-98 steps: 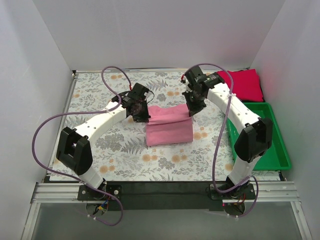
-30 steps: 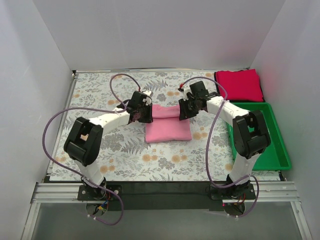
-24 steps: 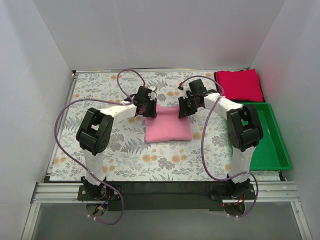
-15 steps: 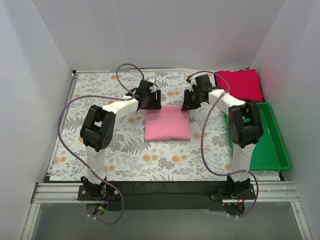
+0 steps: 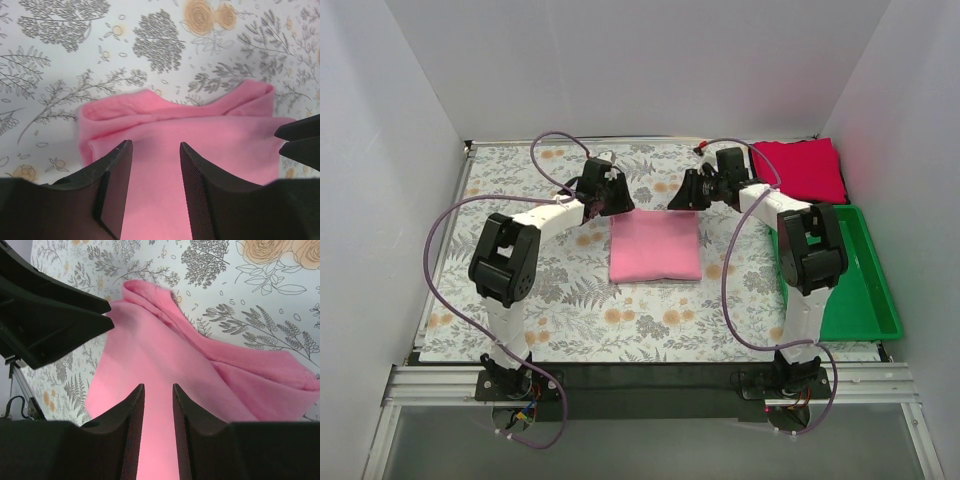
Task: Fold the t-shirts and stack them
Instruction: Fold the tshirt
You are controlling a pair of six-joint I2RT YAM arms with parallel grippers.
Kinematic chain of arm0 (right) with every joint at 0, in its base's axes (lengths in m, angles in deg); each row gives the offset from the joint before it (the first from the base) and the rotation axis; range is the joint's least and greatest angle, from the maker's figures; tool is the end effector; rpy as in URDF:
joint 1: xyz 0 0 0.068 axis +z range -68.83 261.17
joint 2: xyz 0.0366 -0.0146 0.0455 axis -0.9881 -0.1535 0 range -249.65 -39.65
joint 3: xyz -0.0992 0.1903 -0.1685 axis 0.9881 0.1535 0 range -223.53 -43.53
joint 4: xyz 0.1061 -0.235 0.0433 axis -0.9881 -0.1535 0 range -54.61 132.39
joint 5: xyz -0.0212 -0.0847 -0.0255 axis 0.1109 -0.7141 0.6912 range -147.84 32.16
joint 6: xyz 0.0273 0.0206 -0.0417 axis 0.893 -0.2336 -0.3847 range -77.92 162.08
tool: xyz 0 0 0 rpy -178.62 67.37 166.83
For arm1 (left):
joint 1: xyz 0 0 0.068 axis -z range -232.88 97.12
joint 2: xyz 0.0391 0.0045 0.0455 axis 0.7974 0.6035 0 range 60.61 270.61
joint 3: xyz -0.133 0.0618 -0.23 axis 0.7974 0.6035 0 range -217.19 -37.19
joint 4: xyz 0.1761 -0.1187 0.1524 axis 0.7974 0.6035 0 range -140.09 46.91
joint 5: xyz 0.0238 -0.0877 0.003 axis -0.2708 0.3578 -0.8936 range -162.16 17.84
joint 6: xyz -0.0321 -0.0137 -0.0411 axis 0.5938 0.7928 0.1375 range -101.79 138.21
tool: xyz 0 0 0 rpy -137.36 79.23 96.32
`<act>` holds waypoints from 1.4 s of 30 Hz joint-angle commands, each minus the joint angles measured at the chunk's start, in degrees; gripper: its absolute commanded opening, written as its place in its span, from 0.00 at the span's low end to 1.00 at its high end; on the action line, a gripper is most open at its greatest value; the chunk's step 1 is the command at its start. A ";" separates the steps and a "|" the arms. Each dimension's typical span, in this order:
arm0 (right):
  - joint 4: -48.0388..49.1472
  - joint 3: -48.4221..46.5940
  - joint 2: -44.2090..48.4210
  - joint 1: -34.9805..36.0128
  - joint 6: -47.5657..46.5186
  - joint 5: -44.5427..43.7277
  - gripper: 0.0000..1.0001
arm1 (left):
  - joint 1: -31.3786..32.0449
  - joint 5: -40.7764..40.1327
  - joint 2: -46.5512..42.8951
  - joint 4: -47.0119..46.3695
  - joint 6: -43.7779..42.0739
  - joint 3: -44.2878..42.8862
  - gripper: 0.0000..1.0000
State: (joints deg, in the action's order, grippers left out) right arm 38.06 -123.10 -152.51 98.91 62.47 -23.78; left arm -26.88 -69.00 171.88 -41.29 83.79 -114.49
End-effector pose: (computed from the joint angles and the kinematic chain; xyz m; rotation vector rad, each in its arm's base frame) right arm 0.4152 0.1537 0.2093 -0.2885 2.2703 1.0185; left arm 0.3881 -0.1915 0.1980 -0.8115 2.3431 -0.8247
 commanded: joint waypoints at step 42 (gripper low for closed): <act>11.02 30.61 18.64 -2.18 3.44 11.55 0.33 | -5.70 12.75 2.37 -19.08 10.01 12.16 0.36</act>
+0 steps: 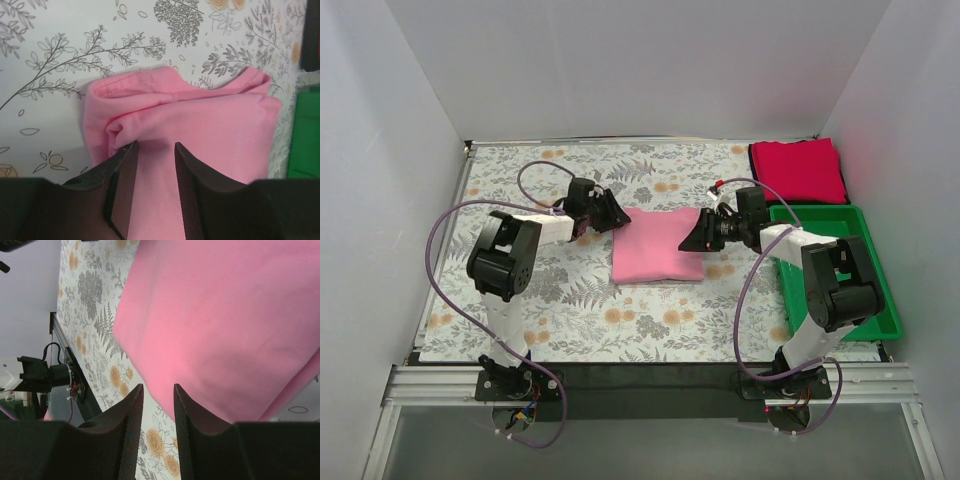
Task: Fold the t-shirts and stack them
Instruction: Fold the tshirt
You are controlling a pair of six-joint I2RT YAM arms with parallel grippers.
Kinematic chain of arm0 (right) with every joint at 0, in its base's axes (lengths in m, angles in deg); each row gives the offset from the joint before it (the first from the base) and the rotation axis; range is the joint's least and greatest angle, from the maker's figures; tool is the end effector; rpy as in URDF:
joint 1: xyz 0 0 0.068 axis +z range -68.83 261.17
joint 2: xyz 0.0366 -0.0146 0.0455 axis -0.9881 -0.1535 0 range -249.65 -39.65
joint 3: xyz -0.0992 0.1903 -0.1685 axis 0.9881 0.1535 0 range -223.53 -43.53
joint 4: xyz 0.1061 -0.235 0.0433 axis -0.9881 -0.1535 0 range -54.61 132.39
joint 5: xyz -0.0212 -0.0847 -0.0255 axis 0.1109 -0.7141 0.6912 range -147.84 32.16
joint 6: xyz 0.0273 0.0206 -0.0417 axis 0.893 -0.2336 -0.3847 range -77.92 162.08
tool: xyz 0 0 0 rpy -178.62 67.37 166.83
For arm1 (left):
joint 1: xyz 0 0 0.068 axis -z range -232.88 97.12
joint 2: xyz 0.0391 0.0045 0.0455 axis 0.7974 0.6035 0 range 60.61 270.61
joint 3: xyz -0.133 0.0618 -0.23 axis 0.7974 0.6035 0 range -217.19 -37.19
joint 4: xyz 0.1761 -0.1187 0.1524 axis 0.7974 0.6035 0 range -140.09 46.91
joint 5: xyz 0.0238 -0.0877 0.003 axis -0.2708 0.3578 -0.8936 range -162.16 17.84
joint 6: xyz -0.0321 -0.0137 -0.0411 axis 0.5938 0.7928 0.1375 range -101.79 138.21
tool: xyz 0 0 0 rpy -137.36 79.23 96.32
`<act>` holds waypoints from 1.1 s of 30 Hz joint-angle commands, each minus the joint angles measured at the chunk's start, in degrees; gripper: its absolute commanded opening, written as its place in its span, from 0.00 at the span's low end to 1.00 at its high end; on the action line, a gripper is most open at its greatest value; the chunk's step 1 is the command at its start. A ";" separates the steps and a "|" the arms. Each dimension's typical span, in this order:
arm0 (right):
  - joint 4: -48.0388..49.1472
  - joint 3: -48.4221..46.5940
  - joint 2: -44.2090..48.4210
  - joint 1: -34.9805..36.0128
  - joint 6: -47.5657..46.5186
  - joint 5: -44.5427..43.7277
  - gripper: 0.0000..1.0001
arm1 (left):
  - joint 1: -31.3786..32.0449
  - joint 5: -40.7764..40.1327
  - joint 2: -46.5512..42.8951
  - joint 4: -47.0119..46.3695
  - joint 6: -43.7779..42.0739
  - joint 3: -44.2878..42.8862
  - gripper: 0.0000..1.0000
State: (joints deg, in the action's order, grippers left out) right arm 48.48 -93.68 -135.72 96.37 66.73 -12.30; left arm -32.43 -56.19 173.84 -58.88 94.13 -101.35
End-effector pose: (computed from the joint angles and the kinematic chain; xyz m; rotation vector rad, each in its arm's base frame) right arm 0.3190 0.1129 0.1784 -0.2582 2.3052 1.2611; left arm 0.3830 -0.1533 0.1404 -1.0336 2.3195 -1.1120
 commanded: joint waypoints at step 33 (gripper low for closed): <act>1.56 -4.52 -14.57 11.43 -2.41 -3.52 0.31 | 9.61 -5.42 -22.63 6.07 5.99 26.45 0.30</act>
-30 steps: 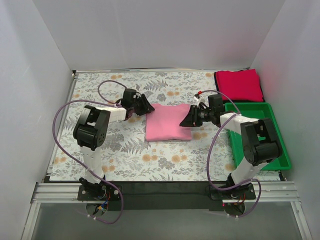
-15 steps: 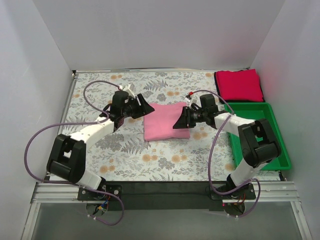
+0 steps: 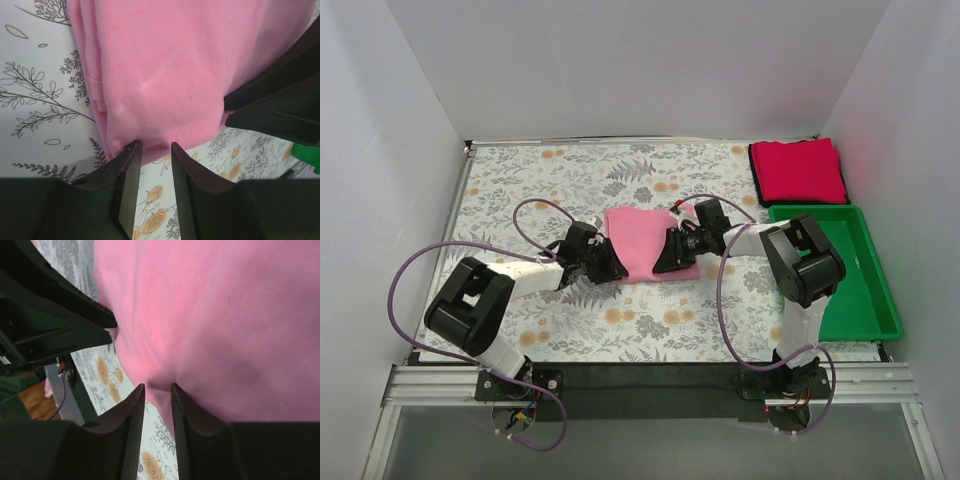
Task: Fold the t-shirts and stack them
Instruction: Fold the tshirt, then neatly place the folded tshirt to the corner
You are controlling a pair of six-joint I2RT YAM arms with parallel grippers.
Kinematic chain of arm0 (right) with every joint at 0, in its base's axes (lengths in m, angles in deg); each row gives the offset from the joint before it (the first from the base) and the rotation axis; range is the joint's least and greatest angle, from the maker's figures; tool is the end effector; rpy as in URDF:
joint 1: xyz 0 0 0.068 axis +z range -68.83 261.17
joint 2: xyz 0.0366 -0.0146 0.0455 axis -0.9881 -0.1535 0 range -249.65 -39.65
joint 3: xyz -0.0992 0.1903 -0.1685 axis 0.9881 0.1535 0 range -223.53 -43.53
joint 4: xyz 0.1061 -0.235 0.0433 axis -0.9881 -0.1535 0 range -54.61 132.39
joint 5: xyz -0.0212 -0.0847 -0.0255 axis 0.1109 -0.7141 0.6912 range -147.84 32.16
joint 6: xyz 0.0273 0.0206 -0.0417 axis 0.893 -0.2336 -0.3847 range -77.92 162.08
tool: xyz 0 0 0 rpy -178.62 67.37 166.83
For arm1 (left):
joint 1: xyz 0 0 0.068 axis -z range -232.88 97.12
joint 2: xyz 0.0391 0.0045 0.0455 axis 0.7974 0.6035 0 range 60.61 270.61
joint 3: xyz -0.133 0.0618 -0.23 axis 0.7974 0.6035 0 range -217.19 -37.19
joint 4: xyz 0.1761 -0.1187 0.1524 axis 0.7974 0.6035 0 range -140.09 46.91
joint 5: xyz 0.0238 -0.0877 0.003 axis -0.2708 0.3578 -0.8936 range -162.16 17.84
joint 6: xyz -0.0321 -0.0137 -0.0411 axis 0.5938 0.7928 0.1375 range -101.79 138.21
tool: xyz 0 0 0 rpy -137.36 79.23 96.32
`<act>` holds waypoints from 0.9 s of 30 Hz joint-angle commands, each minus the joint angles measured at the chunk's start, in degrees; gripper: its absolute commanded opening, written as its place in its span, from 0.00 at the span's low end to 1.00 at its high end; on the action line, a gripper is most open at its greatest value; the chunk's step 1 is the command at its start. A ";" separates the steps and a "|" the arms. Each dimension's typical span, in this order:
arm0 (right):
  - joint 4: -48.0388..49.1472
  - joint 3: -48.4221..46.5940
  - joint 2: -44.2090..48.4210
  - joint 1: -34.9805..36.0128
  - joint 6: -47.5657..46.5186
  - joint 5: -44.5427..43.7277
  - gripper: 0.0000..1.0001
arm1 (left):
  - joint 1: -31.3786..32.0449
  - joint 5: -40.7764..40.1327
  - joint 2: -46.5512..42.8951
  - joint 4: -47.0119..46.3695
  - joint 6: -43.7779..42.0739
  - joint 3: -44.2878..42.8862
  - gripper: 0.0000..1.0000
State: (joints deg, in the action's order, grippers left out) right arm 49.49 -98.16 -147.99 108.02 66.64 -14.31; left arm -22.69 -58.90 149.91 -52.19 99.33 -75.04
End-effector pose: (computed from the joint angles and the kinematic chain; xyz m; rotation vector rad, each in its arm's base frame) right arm 0.3147 0.1867 0.1296 -0.4409 2.4573 1.3122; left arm 0.2440 -0.1514 0.1409 -1.0737 2.5291 -1.0195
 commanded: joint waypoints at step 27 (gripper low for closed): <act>-0.59 11.38 5.60 -10.76 -7.86 -3.00 0.30 | -0.40 -7.98 0.61 7.47 2.28 -0.57 0.21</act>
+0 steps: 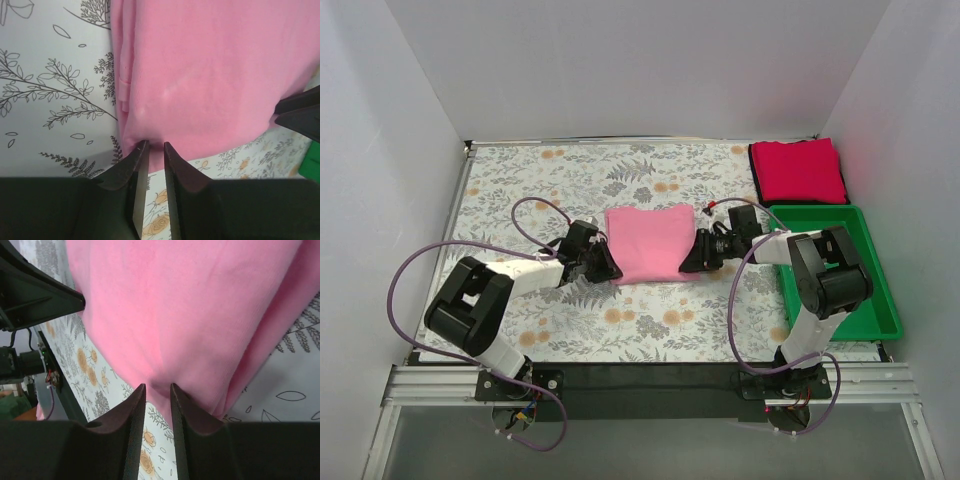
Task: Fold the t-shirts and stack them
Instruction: Neatly place the folded tshirt to the corner
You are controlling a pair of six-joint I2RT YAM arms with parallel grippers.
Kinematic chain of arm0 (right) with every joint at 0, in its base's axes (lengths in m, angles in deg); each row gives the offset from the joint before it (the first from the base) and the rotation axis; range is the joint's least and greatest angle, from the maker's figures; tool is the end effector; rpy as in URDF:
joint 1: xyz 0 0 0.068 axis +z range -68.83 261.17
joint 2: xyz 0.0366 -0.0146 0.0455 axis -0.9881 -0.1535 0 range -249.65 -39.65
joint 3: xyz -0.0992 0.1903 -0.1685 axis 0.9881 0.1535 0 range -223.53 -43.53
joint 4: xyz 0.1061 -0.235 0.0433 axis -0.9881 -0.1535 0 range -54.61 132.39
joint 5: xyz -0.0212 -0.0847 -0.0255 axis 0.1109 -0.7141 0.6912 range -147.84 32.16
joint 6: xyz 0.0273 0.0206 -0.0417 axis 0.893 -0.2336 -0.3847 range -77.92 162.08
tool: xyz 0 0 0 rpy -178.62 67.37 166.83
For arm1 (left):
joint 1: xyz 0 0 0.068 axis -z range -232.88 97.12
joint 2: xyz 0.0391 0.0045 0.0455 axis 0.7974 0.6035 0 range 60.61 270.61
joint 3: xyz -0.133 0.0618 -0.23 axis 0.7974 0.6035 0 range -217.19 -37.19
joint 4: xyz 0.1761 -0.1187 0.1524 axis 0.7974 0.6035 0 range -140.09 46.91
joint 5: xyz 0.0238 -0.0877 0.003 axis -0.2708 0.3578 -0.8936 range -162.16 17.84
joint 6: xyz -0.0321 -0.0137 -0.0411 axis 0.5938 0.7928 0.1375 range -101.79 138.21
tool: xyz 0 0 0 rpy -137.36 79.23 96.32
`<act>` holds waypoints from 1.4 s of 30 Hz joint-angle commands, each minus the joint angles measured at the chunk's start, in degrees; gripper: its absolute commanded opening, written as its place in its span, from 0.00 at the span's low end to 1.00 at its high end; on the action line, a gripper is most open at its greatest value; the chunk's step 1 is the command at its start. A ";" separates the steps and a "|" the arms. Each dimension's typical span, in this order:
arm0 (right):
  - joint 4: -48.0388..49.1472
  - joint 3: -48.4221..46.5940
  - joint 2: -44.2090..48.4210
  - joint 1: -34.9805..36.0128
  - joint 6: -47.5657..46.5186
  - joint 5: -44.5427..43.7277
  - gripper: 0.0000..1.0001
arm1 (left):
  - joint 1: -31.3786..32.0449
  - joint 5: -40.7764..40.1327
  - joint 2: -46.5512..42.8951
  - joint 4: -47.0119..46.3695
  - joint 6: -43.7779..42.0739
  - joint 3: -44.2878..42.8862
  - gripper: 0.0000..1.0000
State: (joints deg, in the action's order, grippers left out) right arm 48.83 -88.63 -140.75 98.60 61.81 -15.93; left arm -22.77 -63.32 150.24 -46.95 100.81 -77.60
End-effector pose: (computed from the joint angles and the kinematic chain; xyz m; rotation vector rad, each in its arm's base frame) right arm 0.3009 0.1193 0.1265 -0.2965 2.4574 1.1771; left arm 0.2484 -0.1504 0.1448 -1.1561 2.5090 -0.9018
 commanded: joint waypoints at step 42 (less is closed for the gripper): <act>-34.83 -0.52 45.02 -9.07 2.24 -45.34 0.91 | 28.16 -24.57 14.95 6.27 -41.12 -33.67 0.58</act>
State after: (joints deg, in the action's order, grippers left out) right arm 15.06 -90.80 -97.37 91.47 61.02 -59.01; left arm 4.16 -85.48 163.61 -38.64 64.38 -106.86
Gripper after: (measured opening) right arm 0.916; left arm 0.588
